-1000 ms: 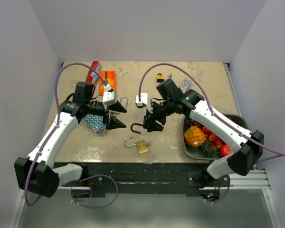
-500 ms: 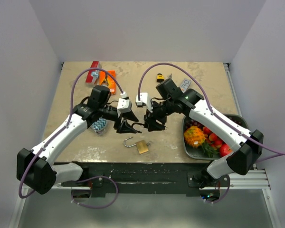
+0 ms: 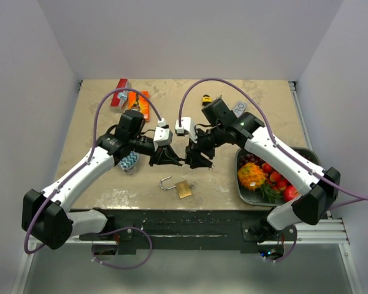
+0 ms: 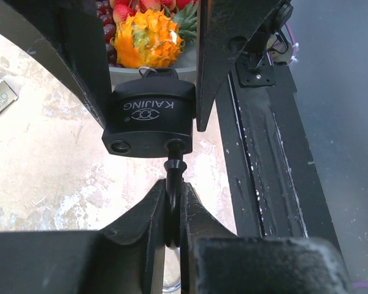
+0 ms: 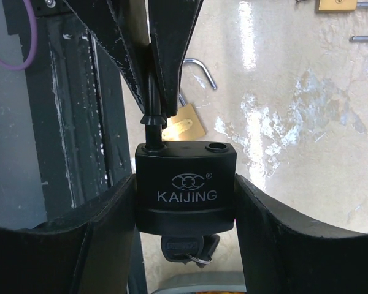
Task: Lock with the key
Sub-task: Lock the lock.
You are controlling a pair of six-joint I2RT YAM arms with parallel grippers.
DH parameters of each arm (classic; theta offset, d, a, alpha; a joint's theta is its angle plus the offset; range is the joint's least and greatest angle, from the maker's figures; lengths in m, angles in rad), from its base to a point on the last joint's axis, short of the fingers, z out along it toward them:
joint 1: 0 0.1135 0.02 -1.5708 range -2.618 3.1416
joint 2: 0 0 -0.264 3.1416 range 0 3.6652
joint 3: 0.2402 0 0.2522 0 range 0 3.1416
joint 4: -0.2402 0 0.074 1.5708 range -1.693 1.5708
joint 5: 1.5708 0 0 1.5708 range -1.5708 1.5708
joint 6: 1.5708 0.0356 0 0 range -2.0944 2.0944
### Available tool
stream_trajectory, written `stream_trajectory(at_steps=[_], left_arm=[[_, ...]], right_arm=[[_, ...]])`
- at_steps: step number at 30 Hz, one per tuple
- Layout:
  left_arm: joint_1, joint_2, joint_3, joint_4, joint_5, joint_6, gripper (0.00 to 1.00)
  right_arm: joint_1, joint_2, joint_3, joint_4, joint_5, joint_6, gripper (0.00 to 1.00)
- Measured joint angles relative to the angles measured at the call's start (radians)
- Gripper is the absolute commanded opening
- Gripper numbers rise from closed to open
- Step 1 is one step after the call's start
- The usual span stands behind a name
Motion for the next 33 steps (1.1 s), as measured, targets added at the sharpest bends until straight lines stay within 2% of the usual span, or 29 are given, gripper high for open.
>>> stream_trajectory(at_steps=[1, 2, 4, 5, 6, 16, 23, 33], left_arm=[[0.0, -0.001, 0.0, 0.003, 0.0, -0.002, 0.0], [0.0, -0.005, -0.004, 0.01, -0.003, -0.009, 0.0], [0.002, -0.021, -0.021, 0.032, -0.011, -0.035, 0.0], [0.004, -0.031, -0.03, 0.044, -0.012, -0.05, 0.0], [0.007, -0.039, -0.036, 0.051, -0.013, -0.061, 0.0], [0.087, -0.045, -0.043, 0.054, -0.028, -0.114, 0.0], [0.092, -0.045, -0.039, 0.119, -0.011, -0.231, 0.0], [0.095, -0.045, 0.005, 0.309, 0.043, -0.427, 0.0]], right_arm=[[0.0, 0.003, 0.003, -0.004, -0.004, 0.001, 0.26], [-0.001, 0.006, 0.006, -0.006, -0.01, 0.003, 0.56], [-0.004, 0.013, 0.013, -0.012, -0.019, 0.008, 0.78], [-0.008, 0.018, 0.018, -0.017, -0.029, 0.012, 0.93], [-0.015, 0.02, 0.023, -0.017, -0.043, 0.021, 0.98], [-0.153, -0.023, 0.036, 0.006, -0.145, 0.032, 0.99], [-0.155, -0.183, -0.105, 0.13, -0.187, 0.071, 0.99], [-0.156, -0.224, -0.138, 0.246, -0.261, 0.071, 0.99]])
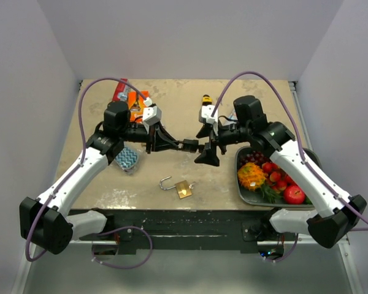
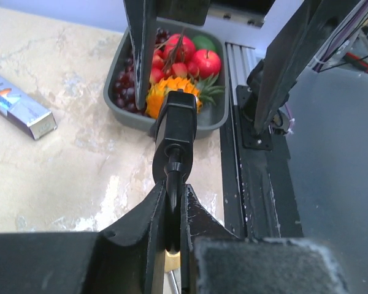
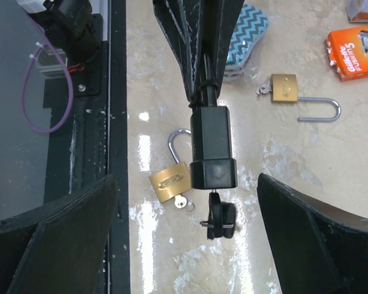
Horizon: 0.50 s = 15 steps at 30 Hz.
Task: Lock with the key
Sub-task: Lock the lock.
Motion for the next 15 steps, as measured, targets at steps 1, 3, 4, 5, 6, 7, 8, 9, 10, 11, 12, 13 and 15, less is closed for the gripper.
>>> stream_trajectory(at_steps=[1, 3, 4, 5, 6, 7, 8, 9, 10, 11, 12, 13, 15], left_arm=[[0.001, 0.0, 0.004, 0.017, 0.007, -0.02, 0.0], [0.003, 0.0, 0.014, 0.045, 0.024, -0.054, 0.0], [0.003, 0.0, 0.022, 0.06, 0.033, -0.073, 0.0], [0.003, 0.0, 0.026, 0.069, 0.04, -0.083, 0.0], [0.004, 0.0, 0.032, 0.083, 0.048, -0.098, 0.0], [0.004, 0.0, 0.036, 0.095, 0.054, -0.109, 0.0], [0.004, 0.0, 0.04, 0.107, 0.058, -0.122, 0.0], [0.004, 0.0, 0.042, 0.119, 0.063, -0.132, 0.0], [0.004, 0.0, 0.043, 0.129, 0.064, -0.143, 0.0], [0.004, 0.0, 0.044, 0.143, 0.067, -0.157, 0.0], [0.004, 0.0, 0.044, 0.153, 0.069, -0.169, 0.0], [0.004, 0.0, 0.044, 0.163, 0.07, -0.177, 0.0], [0.004, 0.0, 0.044, 0.18, 0.073, -0.195, 0.0]], right_arm=[[0.0, -0.013, -0.02, 0.025, 0.0, 0.005, 0.99], [0.0, -0.034, -0.046, 0.052, 0.003, 0.016, 0.98], [0.0, -0.039, -0.048, 0.063, 0.003, 0.022, 0.97], [0.0, -0.04, -0.048, 0.076, 0.002, 0.024, 0.97], [0.0, -0.04, -0.048, 0.09, 0.0, 0.027, 0.95], [0.0, -0.039, -0.048, 0.098, -0.004, 0.03, 0.95], [0.0, -0.038, -0.048, 0.103, -0.007, 0.034, 0.93], [0.0, -0.036, -0.048, 0.107, -0.01, 0.036, 0.9], [0.0, -0.035, -0.048, 0.112, -0.011, 0.04, 0.88], [0.001, -0.035, -0.048, 0.118, -0.011, 0.042, 0.87], [0.001, -0.035, -0.048, 0.125, -0.012, 0.044, 0.83], [0.001, -0.035, -0.048, 0.131, -0.012, 0.045, 0.8], [0.005, -0.035, -0.048, 0.143, -0.011, 0.046, 0.74]])
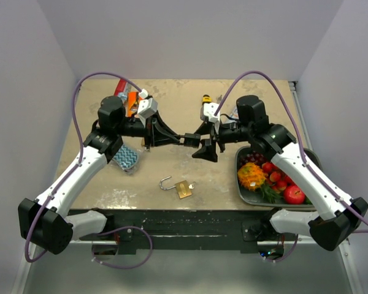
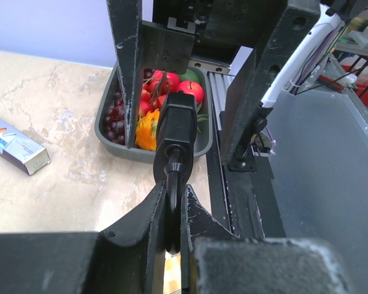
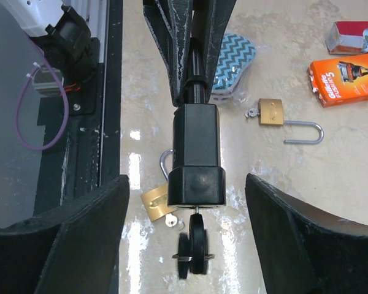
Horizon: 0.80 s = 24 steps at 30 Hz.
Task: Lock with the key
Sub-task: Lock the lock.
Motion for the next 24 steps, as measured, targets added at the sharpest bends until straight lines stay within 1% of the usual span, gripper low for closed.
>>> stream_trajectory(at_steps=[2, 3, 7, 8, 10, 11, 15, 18, 20, 21, 22, 23, 24], left_arm=[[0.0, 0.0, 0.0, 0.018, 0.004, -0.019, 0.0], [0.0, 0.0, 0.0, 0.026, 0.005, -0.028, 0.0], [0.0, 0.0, 0.0, 0.059, 0.013, -0.06, 0.0], [0.0, 0.0, 0.0, 0.066, 0.015, -0.065, 0.0], [0.0, 0.0, 0.0, 0.077, 0.018, -0.078, 0.0], [0.0, 0.001, 0.0, 0.082, 0.019, -0.085, 0.0], [0.0, 0.001, 0.0, 0.104, 0.023, -0.104, 0.0], [0.0, 0.001, 0.0, 0.112, 0.026, -0.113, 0.0], [0.0, 0.001, 0.0, 0.114, 0.026, -0.113, 0.0], [0.0, 0.002, 0.0, 0.114, 0.026, -0.113, 0.0], [0.0, 0.002, 0.0, 0.116, 0.026, -0.114, 0.0], [0.0, 0.003, 0.0, 0.117, 0.026, -0.117, 0.0], [0.001, 0.004, 0.0, 0.122, 0.026, -0.124, 0.0]], right_arm=[[0.002, 0.0, 0.0, 0.01, 0.0, 0.002, 0.71], [0.004, 0.0, 0.0, 0.016, 0.0, 0.002, 0.67], [0.015, 0.0, 0.0, 0.043, 0.005, 0.005, 0.6], [0.017, 0.0, 0.0, 0.05, 0.006, 0.005, 0.56], [0.021, 0.0, 0.0, 0.055, 0.009, 0.003, 0.51], [0.023, 0.0, 0.0, 0.058, 0.009, 0.002, 0.47], [0.026, 0.0, 0.0, 0.059, 0.015, 0.002, 0.41], [0.027, 0.001, 0.0, 0.059, 0.021, 0.002, 0.34], [0.027, 0.003, 0.0, 0.059, 0.023, 0.003, 0.35], [0.027, 0.005, 0.0, 0.059, 0.023, 0.005, 0.38], [0.027, 0.006, 0.0, 0.059, 0.023, 0.005, 0.42], [0.027, 0.006, 0.0, 0.059, 0.022, 0.007, 0.51], [0.027, 0.006, 0.0, 0.059, 0.021, 0.011, 0.53]])
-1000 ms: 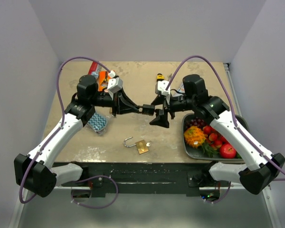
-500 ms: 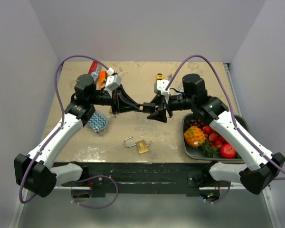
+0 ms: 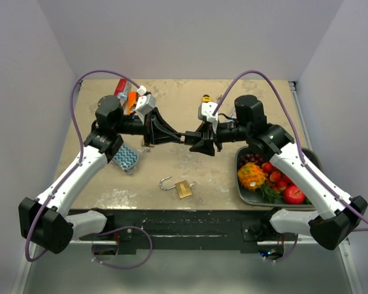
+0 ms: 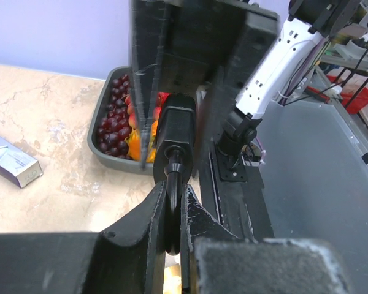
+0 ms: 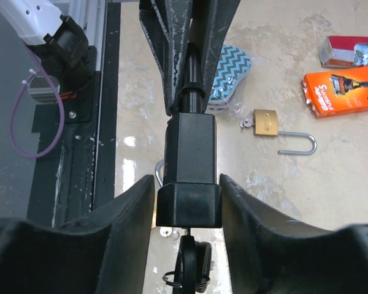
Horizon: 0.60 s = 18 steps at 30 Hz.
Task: Lock with the key
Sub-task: Lock the lock.
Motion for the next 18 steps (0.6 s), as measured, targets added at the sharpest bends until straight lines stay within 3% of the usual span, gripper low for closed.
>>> stream_trajectory(at_steps=[10, 18], left_arm=[[0.009, 0.001, -0.023, 0.237, 0.015, -0.21, 0.0], [0.013, 0.003, -0.032, 0.361, 0.022, -0.32, 0.0]], right_arm=[[-0.02, -0.052, -0.102, 0.202, -0.044, 0.179, 0.54], [-0.021, -0.056, -0.114, 0.318, -0.061, 0.263, 0.43]])
